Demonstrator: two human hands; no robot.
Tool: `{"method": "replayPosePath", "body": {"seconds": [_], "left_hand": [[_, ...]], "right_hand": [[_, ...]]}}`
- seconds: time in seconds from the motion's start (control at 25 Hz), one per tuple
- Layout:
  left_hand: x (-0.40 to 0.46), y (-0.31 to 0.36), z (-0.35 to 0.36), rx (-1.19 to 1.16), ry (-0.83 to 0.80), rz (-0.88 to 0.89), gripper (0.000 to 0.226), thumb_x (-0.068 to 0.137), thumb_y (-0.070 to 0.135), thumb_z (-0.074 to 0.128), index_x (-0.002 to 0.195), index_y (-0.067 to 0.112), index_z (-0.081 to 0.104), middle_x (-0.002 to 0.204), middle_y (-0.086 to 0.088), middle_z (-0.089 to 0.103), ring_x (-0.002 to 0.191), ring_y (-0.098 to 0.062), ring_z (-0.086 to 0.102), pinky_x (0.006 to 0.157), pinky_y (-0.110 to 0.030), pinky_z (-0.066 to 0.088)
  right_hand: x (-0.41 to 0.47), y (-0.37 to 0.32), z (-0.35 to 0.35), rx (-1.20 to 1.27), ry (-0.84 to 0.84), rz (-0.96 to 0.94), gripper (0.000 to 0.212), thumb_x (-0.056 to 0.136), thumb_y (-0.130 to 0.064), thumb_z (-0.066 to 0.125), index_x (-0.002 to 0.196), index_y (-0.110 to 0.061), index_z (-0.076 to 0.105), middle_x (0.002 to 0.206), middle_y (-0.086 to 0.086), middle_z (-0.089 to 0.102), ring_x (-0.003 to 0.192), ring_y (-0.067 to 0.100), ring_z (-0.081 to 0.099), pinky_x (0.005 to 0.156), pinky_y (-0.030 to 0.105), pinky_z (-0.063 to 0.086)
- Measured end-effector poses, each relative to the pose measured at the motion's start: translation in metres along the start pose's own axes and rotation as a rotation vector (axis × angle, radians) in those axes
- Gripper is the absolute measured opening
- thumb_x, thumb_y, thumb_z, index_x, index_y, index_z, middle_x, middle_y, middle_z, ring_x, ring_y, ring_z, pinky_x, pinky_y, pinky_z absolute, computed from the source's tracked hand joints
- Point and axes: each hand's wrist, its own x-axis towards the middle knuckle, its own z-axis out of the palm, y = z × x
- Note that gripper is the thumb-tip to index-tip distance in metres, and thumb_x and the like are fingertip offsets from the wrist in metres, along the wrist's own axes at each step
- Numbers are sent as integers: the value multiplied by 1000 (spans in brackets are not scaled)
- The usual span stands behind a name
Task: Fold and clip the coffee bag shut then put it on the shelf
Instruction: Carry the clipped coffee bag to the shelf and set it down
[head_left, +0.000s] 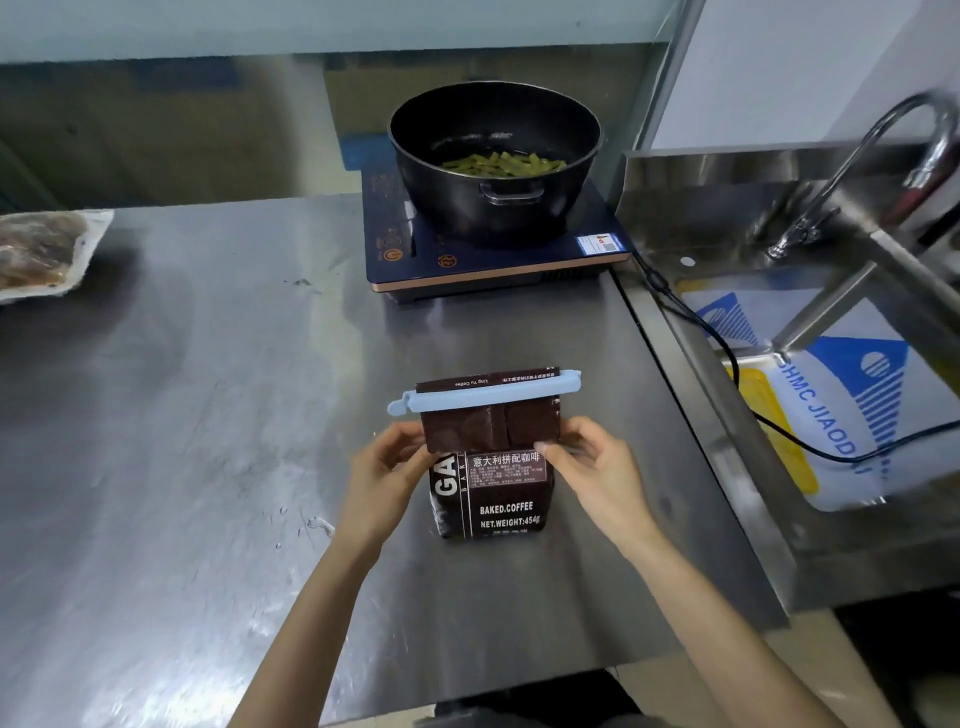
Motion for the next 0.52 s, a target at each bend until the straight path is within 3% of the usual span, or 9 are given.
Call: {"method": "replayPosePath", "body": {"seconds": [0.16, 0.32, 0.52], "left_hand": [[-1, 0, 9, 3, -84, -10, 28, 82, -2, 53, 74, 23, 62, 66, 20, 69, 68, 1, 60, 70, -16, 51], [-9, 8, 28, -27, -160, -26, 28, 84, -6, 48, 74, 18, 59, 62, 19, 69, 61, 4, 60, 58, -11, 51], [-25, 18, 63, -25, -218, -9, 27, 85, -1, 50, 79, 22, 62, 66, 21, 71, 64, 5, 62, 59, -11, 52]], "right_hand": [[-17, 5, -10, -29, 103, 2, 28, 76, -1, 64, 68, -27, 58, 77, -11, 67, 69, -9, 61, 71, 6, 48], [-33, 7, -26, -24, 189, -1, 27, 76, -4, 64, 67, -28, 58, 77, -13, 67, 70, -6, 62, 70, 8, 48], [-59, 11, -59, -11, 285, -6, 26, 76, -4, 64, 67, -28, 58, 77, -12, 67, 72, -2, 61, 70, 10, 48]]}}
